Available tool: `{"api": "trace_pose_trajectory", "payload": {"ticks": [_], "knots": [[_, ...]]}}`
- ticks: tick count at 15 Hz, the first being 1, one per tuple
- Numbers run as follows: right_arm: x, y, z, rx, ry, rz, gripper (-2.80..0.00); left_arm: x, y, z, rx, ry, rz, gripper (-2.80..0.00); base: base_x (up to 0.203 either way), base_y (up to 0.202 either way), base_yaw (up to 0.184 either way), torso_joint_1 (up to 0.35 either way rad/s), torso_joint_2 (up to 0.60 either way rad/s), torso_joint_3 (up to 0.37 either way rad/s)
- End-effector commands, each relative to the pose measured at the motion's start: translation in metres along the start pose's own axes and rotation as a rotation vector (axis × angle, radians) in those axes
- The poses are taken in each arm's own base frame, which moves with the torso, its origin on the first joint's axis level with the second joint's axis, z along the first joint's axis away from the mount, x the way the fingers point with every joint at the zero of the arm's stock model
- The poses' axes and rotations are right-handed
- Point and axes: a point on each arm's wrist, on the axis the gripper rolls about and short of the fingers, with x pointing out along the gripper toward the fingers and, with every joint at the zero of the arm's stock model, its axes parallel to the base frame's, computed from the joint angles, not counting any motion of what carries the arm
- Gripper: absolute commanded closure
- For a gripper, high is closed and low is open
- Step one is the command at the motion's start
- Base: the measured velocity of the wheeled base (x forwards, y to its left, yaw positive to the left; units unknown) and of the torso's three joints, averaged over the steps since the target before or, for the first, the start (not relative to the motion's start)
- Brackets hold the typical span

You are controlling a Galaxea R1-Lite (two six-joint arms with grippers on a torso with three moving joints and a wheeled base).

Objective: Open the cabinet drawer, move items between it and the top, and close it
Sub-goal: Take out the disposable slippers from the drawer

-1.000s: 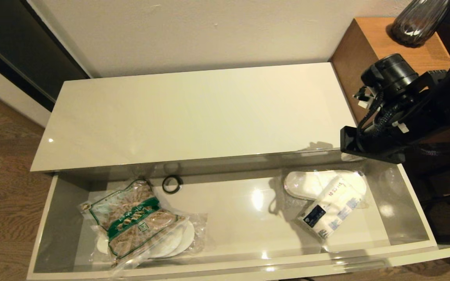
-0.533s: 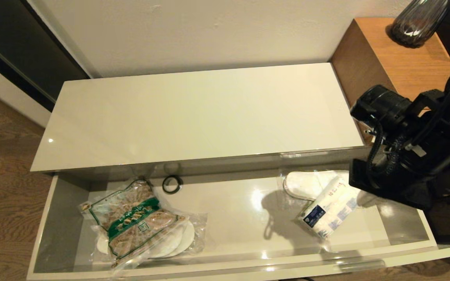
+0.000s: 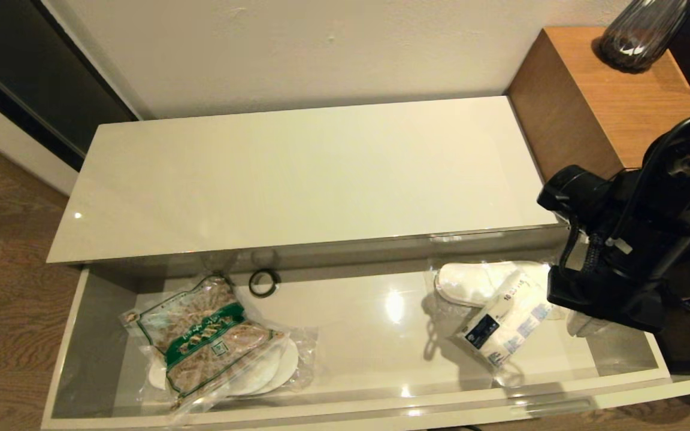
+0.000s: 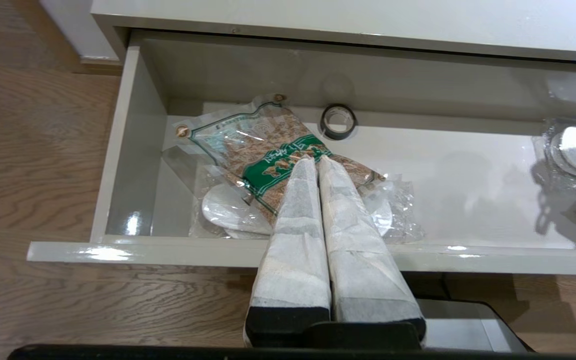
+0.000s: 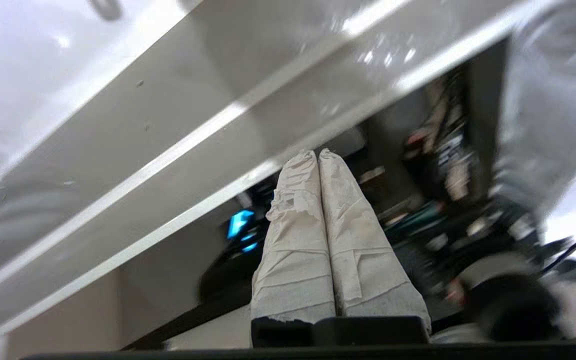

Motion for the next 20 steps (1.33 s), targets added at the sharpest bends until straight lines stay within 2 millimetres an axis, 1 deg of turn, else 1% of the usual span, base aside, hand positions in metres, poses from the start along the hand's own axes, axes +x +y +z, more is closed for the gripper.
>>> {"api": "trace_pose_trajectory", "payload": {"ticks": [1,4,6,8,12,13,15,17,20], "knots": [[0.007,0.000,0.006,-0.019,-0.025,-0.008,0.00,0.000,0.000,0.000,-0.001,0.001,0.000,0.00,0.000,0.000,0.000,0.000,0.00,0.000],[0.013,0.007,0.013,-0.002,-0.110,0.025,0.00,0.000,0.000,0.000,-0.001,0.001,0.000,0.00,0.000,0.000,0.000,0.000,0.00,0.000],[0.015,0.009,0.009,-0.011,-0.161,-0.024,0.00,0.000,0.000,0.000,-0.001,0.001,0.001,0.00,0.000,0.000,0.000,0.000,0.00,0.000],[0.029,0.008,0.001,-0.019,-0.172,-0.056,0.00,0.000,0.000,0.000,-0.001,0.001,0.000,0.00,0.000,0.000,0.000,0.000,0.00,0.000],[0.071,-0.003,-0.033,-0.021,-0.158,-0.099,0.00,0.000,0.000,0.000,-0.001,0.001,-0.001,0.00,0.000,0.000,0.000,0.000,0.00,0.000],[0.079,-0.003,-0.037,-0.006,-0.179,-0.087,0.00,0.000,0.000,0.000,-0.001,0.001,0.001,0.00,0.000,0.000,0.000,0.000,0.00,0.000],[0.090,0.004,-0.036,0.007,-0.200,-0.069,0.00,0.000,0.000,0.000,-0.001,0.001,0.001,0.00,0.000,0.000,0.000,0.000,0.00,0.000],[0.109,0.015,-0.031,0.000,-0.208,-0.062,0.00,0.000,0.000,0.000,-0.001,0.001,-0.001,0.00,0.000,0.000,0.000,0.000,0.00,0.000],[0.131,0.030,-0.021,-0.044,-0.258,-0.032,0.00,0.000,0.000,0.000,-0.001,0.001,0.001,0.00,0.000,0.000,0.000,0.000,0.00,0.000]]}}
